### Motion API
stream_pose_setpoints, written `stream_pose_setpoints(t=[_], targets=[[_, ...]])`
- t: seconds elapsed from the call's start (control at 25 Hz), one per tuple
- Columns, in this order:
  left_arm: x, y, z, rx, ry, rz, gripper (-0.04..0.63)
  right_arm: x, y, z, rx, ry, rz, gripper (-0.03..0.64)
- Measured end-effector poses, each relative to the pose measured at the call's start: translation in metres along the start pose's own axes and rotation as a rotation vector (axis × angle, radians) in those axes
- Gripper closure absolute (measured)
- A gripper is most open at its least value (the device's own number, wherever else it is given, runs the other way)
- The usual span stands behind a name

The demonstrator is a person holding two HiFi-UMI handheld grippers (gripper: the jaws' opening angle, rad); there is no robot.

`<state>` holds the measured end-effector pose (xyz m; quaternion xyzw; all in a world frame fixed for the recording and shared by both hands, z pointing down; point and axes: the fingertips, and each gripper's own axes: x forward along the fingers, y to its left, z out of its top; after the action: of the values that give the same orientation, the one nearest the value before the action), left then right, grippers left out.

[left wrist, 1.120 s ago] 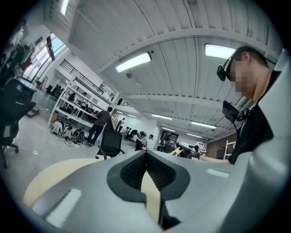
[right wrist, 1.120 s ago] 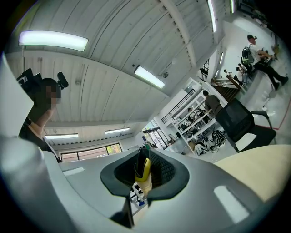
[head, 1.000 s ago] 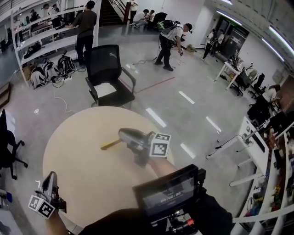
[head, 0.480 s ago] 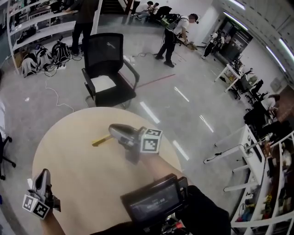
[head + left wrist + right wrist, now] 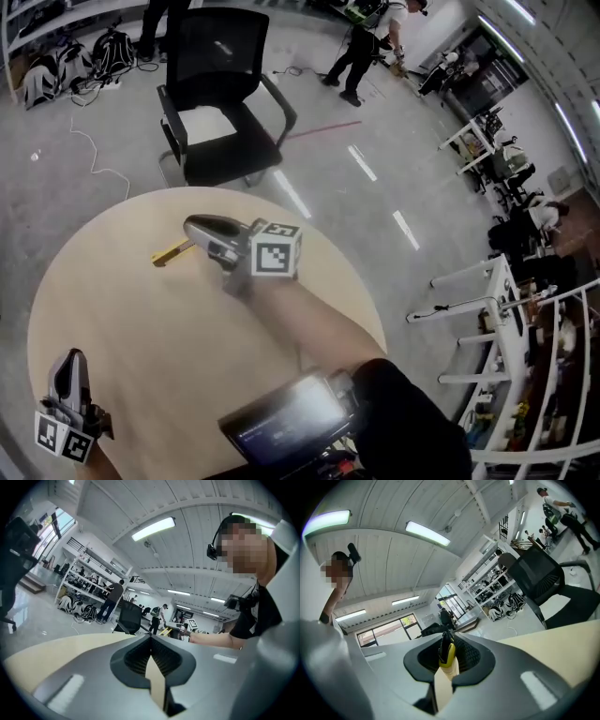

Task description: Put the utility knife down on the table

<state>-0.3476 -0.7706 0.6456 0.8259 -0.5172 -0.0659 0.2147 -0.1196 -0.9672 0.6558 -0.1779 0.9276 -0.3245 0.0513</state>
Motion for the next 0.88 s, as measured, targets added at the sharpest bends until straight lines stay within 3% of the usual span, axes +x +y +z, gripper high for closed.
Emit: stream_pose_setpoints(t=[0.36, 0.44, 0.52, 0.64, 0.72, 0.88], targets=[[0.019, 0.023, -0.039, 0.007, 0.034, -0.022, 0.595, 0.038, -0.081, -0.044, 0.103, 0.033, -0.061, 0.556], [0.018, 0.023, -0.039, 0.012, 0.033, -0.026, 0.595, 0.041, -0.086, -0.052, 0.073, 0.078, -0.076, 0.553], [0.018, 0.023, -0.041, 0.010, 0.034, -0.031, 0.595, 0.044, -0.091, -0.065, -0.032, 0.175, -0.114, 0.546], [0.019, 0.019, -0.048, 0.004, 0.045, -0.036, 0.595, 0.043, -0.096, -0.088, -0.215, 0.342, -0.175, 0.406], [0.020, 0.015, -0.049, 0.002, 0.047, -0.042, 0.595, 0.041, -0.097, -0.093, -0.285, 0.395, -0.196, 0.278], [0.021, 0.015, -0.051, 0.005, 0.055, -0.045, 0.595, 0.033, -0.091, -0.071, -0.304, 0.303, -0.216, 0.197]])
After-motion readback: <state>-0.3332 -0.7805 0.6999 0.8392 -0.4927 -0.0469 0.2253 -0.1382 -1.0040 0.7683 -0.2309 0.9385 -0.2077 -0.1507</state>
